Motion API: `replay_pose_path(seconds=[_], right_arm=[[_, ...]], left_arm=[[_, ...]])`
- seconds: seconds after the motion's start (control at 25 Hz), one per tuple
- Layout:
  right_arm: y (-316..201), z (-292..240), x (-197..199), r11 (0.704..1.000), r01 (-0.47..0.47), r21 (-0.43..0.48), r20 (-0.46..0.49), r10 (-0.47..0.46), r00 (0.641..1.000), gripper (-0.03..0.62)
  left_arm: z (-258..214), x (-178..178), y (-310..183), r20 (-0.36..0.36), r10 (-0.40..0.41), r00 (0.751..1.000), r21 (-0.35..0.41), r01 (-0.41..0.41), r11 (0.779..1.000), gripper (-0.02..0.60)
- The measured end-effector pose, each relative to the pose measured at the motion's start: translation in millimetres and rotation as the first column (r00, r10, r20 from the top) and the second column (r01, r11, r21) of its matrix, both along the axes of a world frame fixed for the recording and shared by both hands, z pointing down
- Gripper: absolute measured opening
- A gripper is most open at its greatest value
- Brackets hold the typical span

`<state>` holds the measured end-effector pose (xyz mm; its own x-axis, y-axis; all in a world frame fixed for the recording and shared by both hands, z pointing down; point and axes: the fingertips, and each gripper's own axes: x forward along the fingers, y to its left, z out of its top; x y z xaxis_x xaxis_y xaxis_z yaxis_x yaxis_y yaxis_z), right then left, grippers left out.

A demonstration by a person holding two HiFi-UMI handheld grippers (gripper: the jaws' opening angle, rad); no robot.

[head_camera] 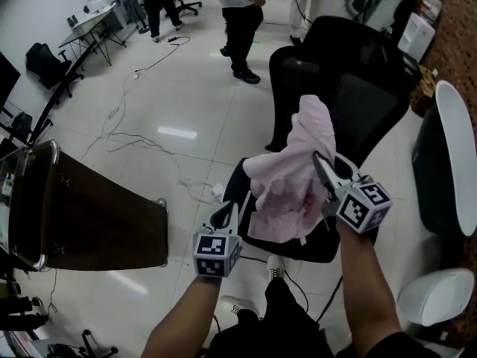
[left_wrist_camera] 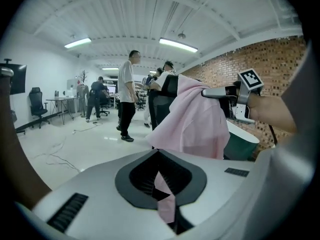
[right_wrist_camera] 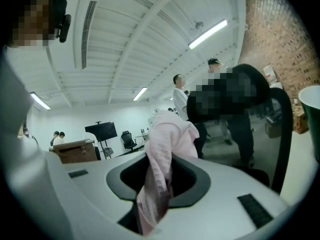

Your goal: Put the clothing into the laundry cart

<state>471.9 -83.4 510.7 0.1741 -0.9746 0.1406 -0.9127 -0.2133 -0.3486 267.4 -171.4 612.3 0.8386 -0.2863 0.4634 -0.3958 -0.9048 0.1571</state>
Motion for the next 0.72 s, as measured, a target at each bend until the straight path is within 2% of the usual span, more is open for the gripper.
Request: replay_pose_path(seconds=[0.12, 0.44, 0.6, 0.72], right_arm=[[-1.5, -40.8, -18.6, 1.0, 0.018, 0.019, -0.03, -0.017, 0.999, 0.114], [-19.0, -155.1, -74.6, 0.99, 0.097, 0.102, -0.11, -0.085, 0.99, 0.114], [-39.4, -213.4, -116.2, 0.974, 0.166, 0.157, -0.161, -0.14, 0.977, 0.114], [-57.9, -249.9, -153.1, 0.951, 0.239, 0.198, -0.187, -0.203, 0.961, 0.114]], left_arm=[[-43.2, -21.7, -9.7, -0.025, -0.015, 1.0, 0.066, 0.017, 0.998, -0.002], [-134.5, -101.9, -33.5, -0.12, -0.13, 0.984, 0.137, 0.146, 0.98, -0.002], [-165.3, -150.5, -45.7, -0.127, -0.166, 0.978, 0.191, 0.188, 0.963, -0.002], [-187.2, -188.2, -55.0, -0.142, -0.197, 0.97, 0.228, 0.226, 0.947, -0.002]])
